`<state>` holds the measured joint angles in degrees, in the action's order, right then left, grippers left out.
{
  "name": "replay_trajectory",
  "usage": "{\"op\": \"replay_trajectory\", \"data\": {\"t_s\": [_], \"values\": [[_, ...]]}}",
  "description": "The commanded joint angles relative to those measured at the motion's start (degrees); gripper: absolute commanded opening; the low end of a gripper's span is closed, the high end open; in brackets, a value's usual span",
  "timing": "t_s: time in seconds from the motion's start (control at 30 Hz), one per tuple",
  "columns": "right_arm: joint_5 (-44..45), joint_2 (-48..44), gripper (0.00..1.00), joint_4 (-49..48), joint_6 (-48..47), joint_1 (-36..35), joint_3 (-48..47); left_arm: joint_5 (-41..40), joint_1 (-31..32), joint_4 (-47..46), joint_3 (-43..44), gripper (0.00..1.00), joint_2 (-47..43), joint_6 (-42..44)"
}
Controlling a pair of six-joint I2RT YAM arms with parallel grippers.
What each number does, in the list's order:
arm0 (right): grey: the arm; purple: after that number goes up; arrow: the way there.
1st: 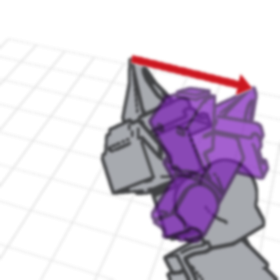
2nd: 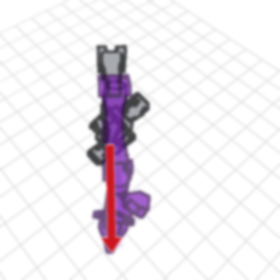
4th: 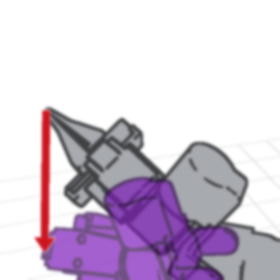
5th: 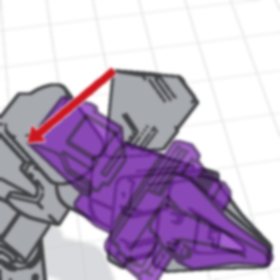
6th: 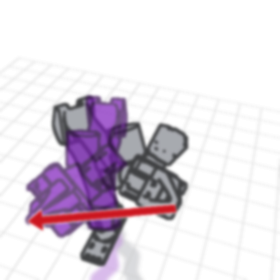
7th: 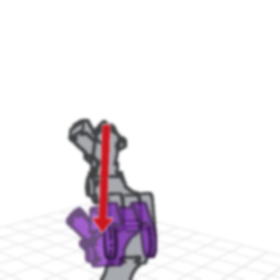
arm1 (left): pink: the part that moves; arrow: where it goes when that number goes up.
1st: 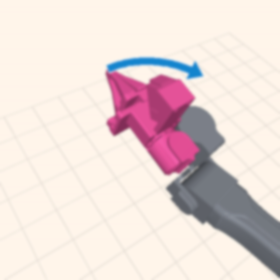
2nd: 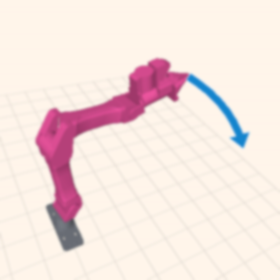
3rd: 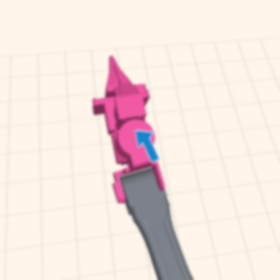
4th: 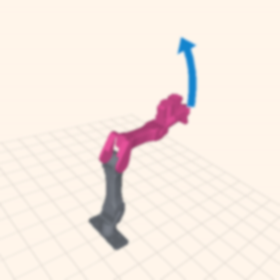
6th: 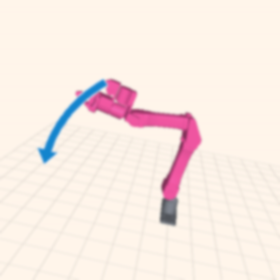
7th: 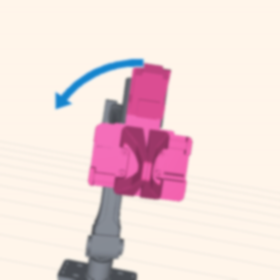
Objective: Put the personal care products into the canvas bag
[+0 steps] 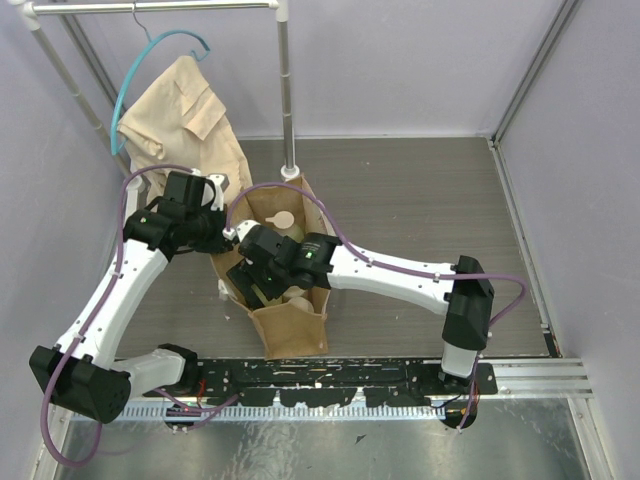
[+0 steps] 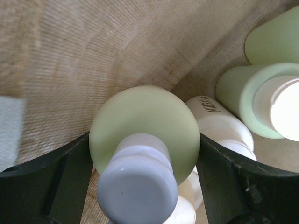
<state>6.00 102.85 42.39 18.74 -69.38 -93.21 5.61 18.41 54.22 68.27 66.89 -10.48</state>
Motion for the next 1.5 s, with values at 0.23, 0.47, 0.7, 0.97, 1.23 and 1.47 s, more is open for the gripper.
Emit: {"op": "replay_trajectory", "data": {"t_s": [0.23, 0.47, 0.7, 0.97, 1.23, 1.47], "values": [[9.4, 4.2, 0.01, 3.2, 5.0, -1.0, -4.0, -0.9, -0.6, -2.7, 4.0, 0.0, -3.2, 0.6], [9.3, 6.0, 0.01, 1.8, 7.1, -1.0, -0.1, -1.6, -0.6, -2.2, 4.0, 0.0, -3.4, 1.1], [8.1, 7.4, 0.01, -0.3, 8.1, -1.0, 3.7, -1.8, -0.5, -2.5, 3.4, 0.0, -3.3, 0.8], [7.1, 8.5, 0.26, -2.7, 8.3, -1.0, 6.5, -3.3, -0.6, -1.8, 3.4, 0.0, -3.5, 1.0], [5.6, 6.3, 0.85, -3.4, 8.0, -1.0, 7.0, -3.3, -0.6, -1.7, 4.0, 0.0, -3.8, 0.9], [5.4, 1.6, 1.0, -2.9, 7.1, -1.0, 4.7, -3.2, -0.5, -2.1, 3.5, 0.0, -3.5, 0.6]]}}
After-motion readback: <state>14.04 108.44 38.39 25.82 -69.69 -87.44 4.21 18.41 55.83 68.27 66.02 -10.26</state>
